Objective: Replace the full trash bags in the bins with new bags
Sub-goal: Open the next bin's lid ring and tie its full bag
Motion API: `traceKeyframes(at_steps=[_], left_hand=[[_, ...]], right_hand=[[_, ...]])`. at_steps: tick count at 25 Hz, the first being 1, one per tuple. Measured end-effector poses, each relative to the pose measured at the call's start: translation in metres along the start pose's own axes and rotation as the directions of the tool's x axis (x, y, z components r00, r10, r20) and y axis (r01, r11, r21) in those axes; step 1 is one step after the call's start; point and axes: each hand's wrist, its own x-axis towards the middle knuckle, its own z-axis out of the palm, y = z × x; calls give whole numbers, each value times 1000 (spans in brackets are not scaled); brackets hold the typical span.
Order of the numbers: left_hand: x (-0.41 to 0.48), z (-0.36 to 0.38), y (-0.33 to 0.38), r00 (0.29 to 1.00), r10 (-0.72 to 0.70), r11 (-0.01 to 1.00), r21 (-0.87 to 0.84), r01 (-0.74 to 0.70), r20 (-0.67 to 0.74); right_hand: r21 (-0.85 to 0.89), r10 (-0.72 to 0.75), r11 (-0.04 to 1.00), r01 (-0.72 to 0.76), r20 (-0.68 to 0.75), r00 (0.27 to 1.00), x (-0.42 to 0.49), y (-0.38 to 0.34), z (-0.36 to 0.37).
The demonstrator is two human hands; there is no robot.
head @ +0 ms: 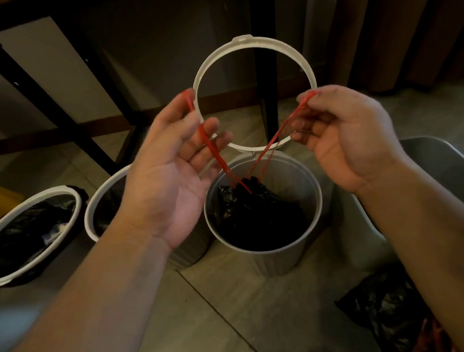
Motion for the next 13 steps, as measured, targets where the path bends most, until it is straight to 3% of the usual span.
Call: traceKeyframes(at_steps=[3,6,9,13], left_hand=[[10,9,-8,999,42,904,425,-37,-2],[22,17,-6,982,-62,694,715,-86,178],[27,23,-1,928,-167,549,814,-192,332],[35,24,1,947,-219,555,828,-78,236]], right_hand=[[22,-68,998,67,49,996,-2,-9,7],[-55,-93,993,101,126,988,-5,-11,25],[-221,-157,951,217,257,954,-5,-9,42],[-340,-241,882,325,265,933,-3,-5,33]])
